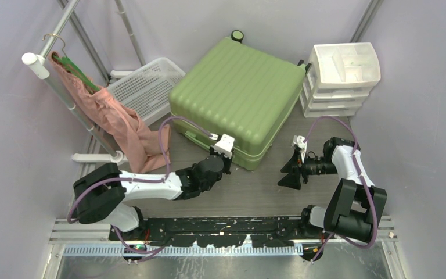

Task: Open, take out, and arrange the luggage
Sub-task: Unzip the luggage at the center of the board.

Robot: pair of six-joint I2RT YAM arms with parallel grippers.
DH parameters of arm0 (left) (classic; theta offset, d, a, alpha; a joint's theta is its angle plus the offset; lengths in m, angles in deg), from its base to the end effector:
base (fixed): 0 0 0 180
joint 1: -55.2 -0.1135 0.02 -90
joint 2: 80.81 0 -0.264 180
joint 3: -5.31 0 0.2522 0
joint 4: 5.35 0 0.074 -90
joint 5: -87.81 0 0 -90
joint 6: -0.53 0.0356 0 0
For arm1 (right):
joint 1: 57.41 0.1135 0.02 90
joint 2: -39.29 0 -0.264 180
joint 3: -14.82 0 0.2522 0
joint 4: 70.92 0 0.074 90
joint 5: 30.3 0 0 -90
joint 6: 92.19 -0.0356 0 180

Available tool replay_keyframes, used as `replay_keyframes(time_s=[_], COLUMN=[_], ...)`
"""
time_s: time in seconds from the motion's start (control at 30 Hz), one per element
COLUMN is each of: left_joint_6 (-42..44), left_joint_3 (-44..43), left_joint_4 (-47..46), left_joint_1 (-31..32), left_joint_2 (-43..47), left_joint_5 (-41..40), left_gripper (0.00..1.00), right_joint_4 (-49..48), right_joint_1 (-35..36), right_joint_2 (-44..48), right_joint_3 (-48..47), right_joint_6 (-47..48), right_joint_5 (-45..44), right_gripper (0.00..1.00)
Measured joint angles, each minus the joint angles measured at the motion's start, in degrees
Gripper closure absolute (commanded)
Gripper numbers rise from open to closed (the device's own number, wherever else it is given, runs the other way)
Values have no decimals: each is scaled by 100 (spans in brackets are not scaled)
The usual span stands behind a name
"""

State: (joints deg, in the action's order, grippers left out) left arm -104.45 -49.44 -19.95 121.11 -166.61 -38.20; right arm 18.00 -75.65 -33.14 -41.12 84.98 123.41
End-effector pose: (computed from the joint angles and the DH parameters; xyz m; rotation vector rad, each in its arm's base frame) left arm 0.1478 -0.2793 0.2176 0.3729 1.7833 -0.4205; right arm 0.1603 -0.0192 0.2071 -1.0842 1.9040 1.0570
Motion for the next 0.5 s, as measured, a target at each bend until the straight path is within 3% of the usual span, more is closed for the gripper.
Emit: replay_keyframes(time_s=[0.23, 0.5], left_joint_6=[15, -175], left_joint_3=[22, -855], left_joint_4=[251, 2087], left_joint_1=[-127, -120], left_joint_2=[170, 181], left_joint_5=[378, 442], left_gripper=[100, 100], right_joint_4=[101, 101], right_joint_1=[-22, -37], right_joint_2=[-46, -46], right_joint_3=[-42, -42], right_joint_6=[129, 125], right_joint_5=[-44, -63], right_gripper=[30, 30])
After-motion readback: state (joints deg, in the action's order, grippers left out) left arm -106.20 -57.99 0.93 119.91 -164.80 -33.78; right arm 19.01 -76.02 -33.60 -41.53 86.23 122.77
